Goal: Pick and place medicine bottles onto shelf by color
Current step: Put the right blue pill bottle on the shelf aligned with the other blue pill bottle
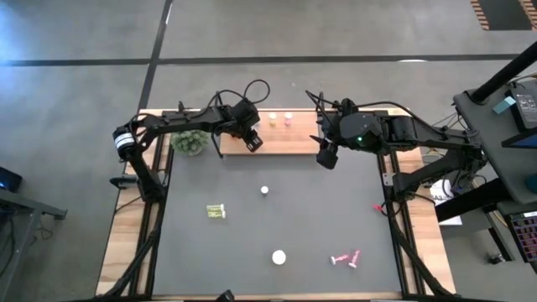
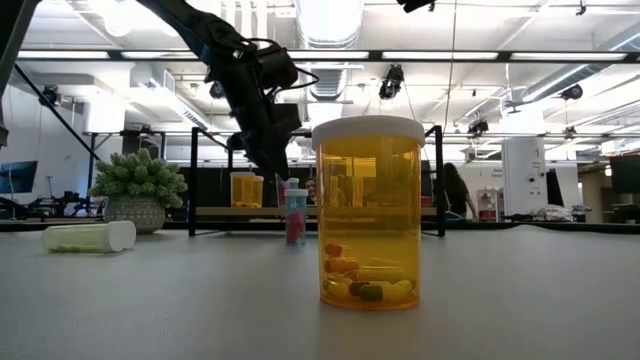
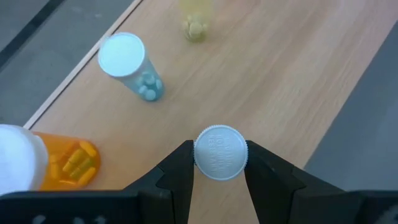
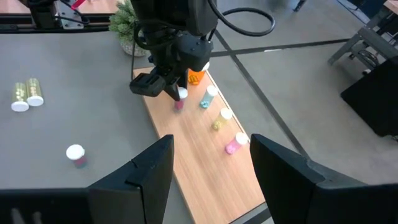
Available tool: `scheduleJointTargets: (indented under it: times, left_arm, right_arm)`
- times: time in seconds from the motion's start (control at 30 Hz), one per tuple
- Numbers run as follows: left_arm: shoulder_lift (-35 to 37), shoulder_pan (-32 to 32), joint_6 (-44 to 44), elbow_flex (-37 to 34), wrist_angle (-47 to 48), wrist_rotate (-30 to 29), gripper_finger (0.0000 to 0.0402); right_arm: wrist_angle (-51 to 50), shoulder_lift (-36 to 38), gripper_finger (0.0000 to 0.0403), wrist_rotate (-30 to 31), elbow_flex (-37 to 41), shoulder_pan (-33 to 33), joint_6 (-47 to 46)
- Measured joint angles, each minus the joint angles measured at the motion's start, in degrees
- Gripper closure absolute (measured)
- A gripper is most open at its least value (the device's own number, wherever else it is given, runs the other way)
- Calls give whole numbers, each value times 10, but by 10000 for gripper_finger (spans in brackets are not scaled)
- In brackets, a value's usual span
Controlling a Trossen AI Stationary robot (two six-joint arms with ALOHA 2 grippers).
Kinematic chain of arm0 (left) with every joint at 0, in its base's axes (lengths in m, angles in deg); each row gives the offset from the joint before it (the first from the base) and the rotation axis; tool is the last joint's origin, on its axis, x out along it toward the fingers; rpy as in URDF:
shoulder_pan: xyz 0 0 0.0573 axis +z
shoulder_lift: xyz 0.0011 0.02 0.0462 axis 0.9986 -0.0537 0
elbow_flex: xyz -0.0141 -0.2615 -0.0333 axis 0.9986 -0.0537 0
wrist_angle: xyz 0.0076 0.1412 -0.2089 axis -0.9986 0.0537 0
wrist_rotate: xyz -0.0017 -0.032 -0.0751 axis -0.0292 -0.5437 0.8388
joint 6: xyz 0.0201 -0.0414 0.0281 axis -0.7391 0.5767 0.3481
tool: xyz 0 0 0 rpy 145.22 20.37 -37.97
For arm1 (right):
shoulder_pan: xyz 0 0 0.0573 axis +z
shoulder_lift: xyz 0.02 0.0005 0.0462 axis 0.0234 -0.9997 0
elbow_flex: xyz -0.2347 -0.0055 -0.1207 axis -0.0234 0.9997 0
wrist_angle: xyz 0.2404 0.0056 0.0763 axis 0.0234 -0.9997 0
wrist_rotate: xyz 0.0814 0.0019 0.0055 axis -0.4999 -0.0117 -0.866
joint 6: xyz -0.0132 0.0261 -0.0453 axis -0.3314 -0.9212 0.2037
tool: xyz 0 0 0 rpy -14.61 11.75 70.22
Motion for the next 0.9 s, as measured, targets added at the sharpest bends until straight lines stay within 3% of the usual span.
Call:
scheduleJointTargets:
  times: [0.9]
  left_arm:
    - [0,11,-31,-9,-28,2,288]
  right_arm:
    - [0,0,200,0,0,0,0]
